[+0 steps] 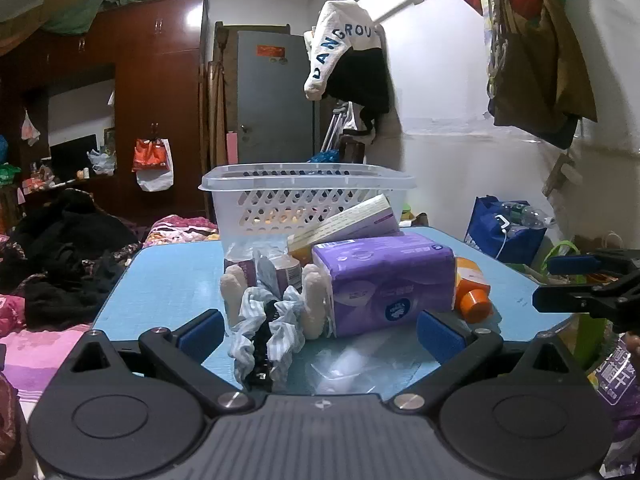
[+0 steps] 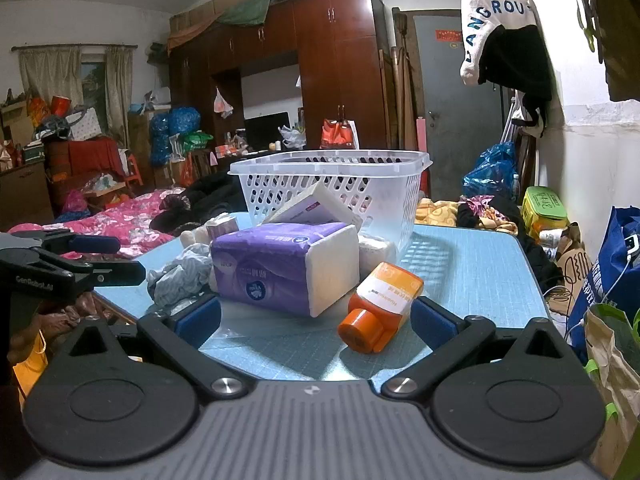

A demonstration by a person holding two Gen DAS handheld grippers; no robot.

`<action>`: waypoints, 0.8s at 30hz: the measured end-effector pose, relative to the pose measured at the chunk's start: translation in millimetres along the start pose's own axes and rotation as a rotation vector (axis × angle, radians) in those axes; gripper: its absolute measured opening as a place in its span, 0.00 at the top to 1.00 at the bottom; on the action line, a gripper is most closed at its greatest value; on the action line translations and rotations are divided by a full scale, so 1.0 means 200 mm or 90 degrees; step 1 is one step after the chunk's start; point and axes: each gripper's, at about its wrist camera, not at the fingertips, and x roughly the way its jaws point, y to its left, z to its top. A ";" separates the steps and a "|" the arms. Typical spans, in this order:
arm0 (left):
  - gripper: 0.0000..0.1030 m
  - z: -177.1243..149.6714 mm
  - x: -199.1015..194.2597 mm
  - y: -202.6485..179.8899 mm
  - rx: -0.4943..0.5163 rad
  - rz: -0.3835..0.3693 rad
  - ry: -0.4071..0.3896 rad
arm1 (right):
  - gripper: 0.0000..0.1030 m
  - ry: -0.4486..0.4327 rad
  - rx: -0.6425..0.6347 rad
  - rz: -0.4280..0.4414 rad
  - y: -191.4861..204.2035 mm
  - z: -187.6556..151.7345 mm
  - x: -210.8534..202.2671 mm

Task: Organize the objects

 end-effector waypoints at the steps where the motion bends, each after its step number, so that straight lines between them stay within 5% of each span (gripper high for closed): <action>1: 0.00 0.00 0.00 0.00 -0.002 0.002 0.000 | 0.00 0.000 0.000 0.000 0.00 0.00 0.00; 24: 0.00 0.00 0.01 0.02 -0.003 0.023 -0.002 | 0.00 -0.002 0.003 -0.001 0.00 0.00 0.00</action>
